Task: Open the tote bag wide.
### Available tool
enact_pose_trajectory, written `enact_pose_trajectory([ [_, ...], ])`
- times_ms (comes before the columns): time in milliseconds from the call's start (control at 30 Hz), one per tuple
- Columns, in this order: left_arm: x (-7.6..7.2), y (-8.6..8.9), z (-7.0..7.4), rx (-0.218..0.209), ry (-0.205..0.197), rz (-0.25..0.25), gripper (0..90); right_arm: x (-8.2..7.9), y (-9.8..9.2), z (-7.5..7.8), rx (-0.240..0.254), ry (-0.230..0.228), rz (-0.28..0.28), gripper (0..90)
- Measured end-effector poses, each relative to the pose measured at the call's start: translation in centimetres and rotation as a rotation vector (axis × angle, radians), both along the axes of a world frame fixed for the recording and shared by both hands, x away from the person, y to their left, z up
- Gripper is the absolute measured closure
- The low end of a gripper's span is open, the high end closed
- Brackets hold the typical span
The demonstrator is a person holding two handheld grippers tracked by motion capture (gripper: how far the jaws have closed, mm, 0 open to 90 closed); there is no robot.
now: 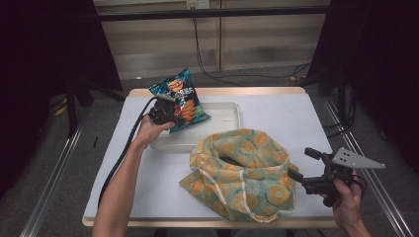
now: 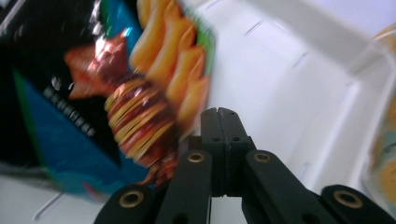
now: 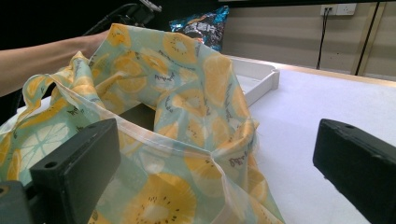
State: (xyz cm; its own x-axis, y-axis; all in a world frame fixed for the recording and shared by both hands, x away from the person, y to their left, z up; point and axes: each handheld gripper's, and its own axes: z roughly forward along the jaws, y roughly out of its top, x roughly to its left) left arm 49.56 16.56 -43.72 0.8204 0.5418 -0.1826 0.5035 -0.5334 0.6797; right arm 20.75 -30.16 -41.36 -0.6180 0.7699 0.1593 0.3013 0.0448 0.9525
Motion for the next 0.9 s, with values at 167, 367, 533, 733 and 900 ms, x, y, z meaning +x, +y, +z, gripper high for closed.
enact_pose_trajectory([
  [167,0.6,1.0,-0.6,0.065,0.024,0.038,90.0,-0.2,-0.3,0.0,-0.003,-0.005,0.002,0.5],
  [367,1.0,1.0,-0.5,0.152,0.021,0.023,90.0,0.0,-0.4,-0.1,0.0,0.0,-0.004,0.5],
  [533,1.4,1.6,-0.6,0.166,0.03,0.052,90.0,0.0,0.0,-0.1,0.0,-0.003,0.001,0.5],
  [733,1.8,2.2,-1.1,0.1,0.045,0.136,90.0,0.1,-0.2,-0.2,-0.004,0.001,0.0,0.5],
  [900,2.0,2.2,-1.4,0.077,0.038,0.171,90.0,0.1,-0.2,-0.1,0.002,0.004,-0.004,0.5],
])
